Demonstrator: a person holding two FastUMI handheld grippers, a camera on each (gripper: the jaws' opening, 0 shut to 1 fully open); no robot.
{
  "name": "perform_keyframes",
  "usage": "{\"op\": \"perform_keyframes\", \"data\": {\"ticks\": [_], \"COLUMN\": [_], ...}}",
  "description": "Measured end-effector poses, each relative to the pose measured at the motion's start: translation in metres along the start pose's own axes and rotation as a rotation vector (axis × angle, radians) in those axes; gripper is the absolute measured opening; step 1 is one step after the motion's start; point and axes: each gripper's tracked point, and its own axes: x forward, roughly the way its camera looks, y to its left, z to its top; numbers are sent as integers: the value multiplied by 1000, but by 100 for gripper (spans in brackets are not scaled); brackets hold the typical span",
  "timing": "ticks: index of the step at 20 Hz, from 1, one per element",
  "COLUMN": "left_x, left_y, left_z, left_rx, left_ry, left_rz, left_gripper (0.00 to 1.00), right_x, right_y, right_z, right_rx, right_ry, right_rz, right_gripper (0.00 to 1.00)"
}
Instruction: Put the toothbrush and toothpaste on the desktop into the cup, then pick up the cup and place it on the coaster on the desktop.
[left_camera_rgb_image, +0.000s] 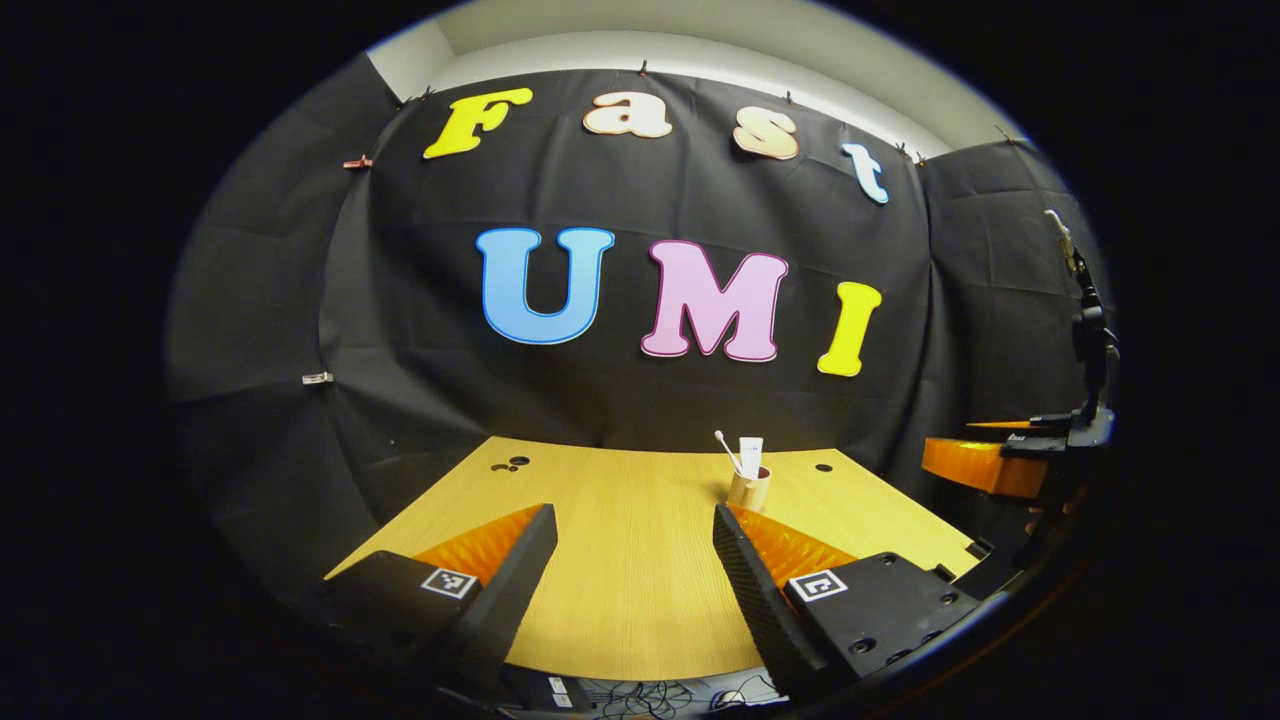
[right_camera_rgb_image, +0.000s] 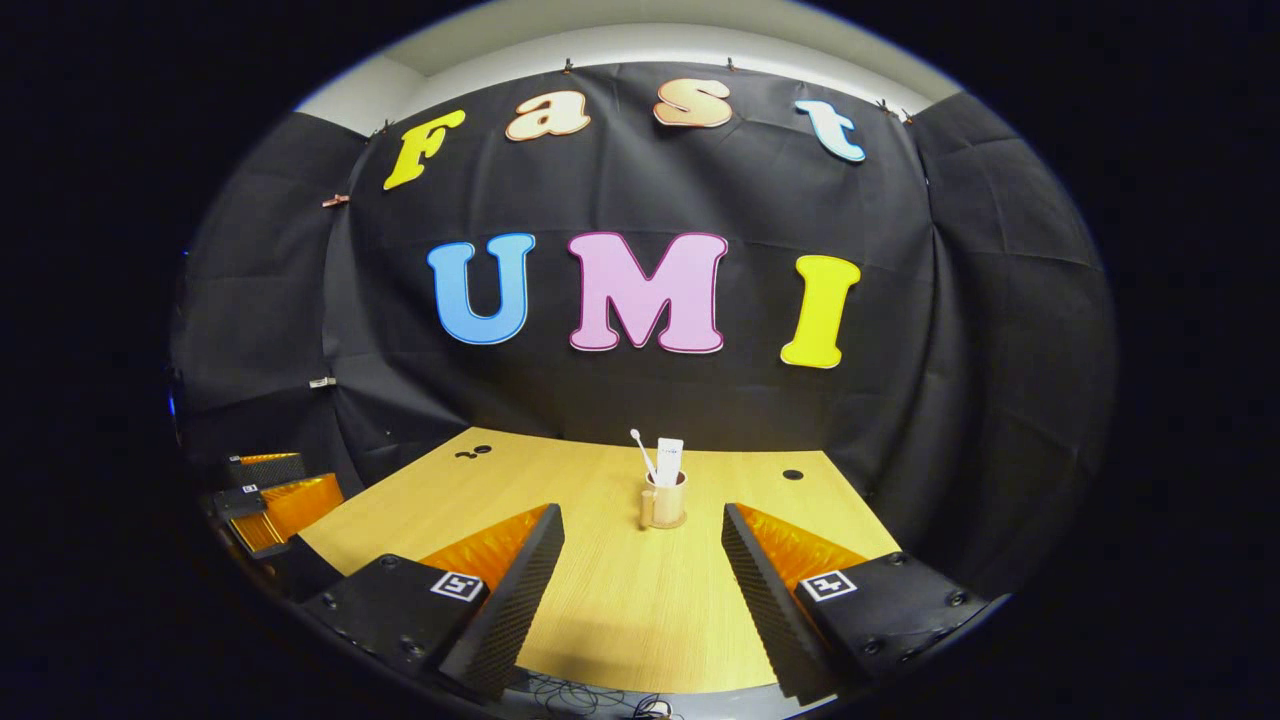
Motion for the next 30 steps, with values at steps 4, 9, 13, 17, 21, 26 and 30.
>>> {"op": "perform_keyframes", "data": {"ticks": [4, 9, 13, 17, 21, 26, 30], "left_x": [-6, -6, -9, -12, -19, -24, -25], "left_y": [1, -9, -9, -4, 1, 13, 23], "left_z": [16, 15, 23, 28, 32, 28, 24], "left_rx": [22, 10, 4, -7, -15, -20, -36], "left_ry": [-25, 4, -6, -12, -27, -23, -16], "left_rz": [5, 3, 33, 56, 76, 102, 124], "left_gripper": [98, 97, 98, 98, 97, 98, 98], "right_x": [7, 21, 32, 41, 45, 52, 55], "right_y": [2, 0, 5, 24, 40, 54, 61], "right_z": [-2, 1, 6, 11, 16, 14, 17], "right_rx": [-10, 17, 7, 14, 6, 1, -4], "right_ry": [14, 24, 12, 7, -9, -5, -19], "right_rz": [13, 17, 33, 74, 107, 132, 143], "right_gripper": [98, 98, 98, 98, 98, 98, 98]}}
